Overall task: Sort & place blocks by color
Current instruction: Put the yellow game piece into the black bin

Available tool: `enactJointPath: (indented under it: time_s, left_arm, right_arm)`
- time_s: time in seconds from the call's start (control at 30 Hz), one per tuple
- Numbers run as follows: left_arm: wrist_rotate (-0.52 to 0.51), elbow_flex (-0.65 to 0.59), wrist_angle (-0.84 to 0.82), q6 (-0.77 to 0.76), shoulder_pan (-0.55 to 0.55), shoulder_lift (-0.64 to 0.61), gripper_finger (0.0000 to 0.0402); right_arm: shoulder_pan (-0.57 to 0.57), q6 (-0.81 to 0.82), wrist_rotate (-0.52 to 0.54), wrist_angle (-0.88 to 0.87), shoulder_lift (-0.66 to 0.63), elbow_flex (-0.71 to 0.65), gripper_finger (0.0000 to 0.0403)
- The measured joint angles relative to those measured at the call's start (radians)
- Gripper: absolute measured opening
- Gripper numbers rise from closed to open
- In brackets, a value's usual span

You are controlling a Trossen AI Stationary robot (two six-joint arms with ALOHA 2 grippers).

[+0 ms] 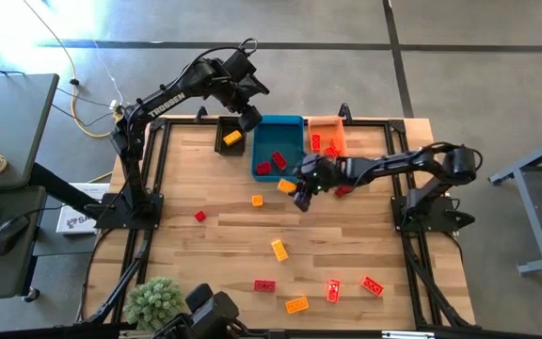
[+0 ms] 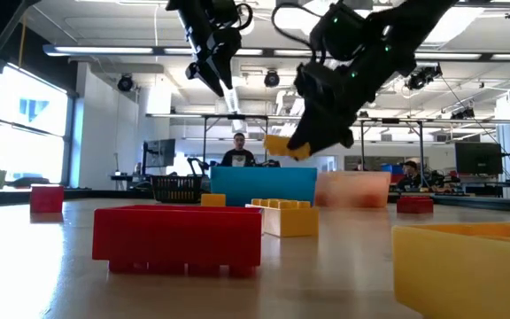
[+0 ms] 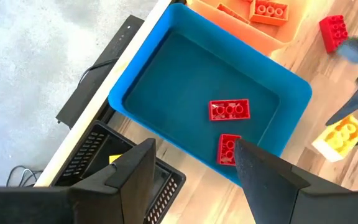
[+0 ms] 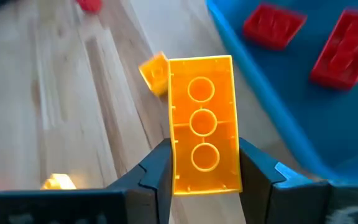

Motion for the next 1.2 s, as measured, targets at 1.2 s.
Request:
enactJointPath:
  time_s: [1.2]
  left_arm:
    - [0.164, -0.049, -0.005, 0.018, -0.384, 0.042, 0.0207]
  right_arm:
    - [-0.076, -0.18, -0.281, -0.191, -0.169, 0.001, 0.0112]
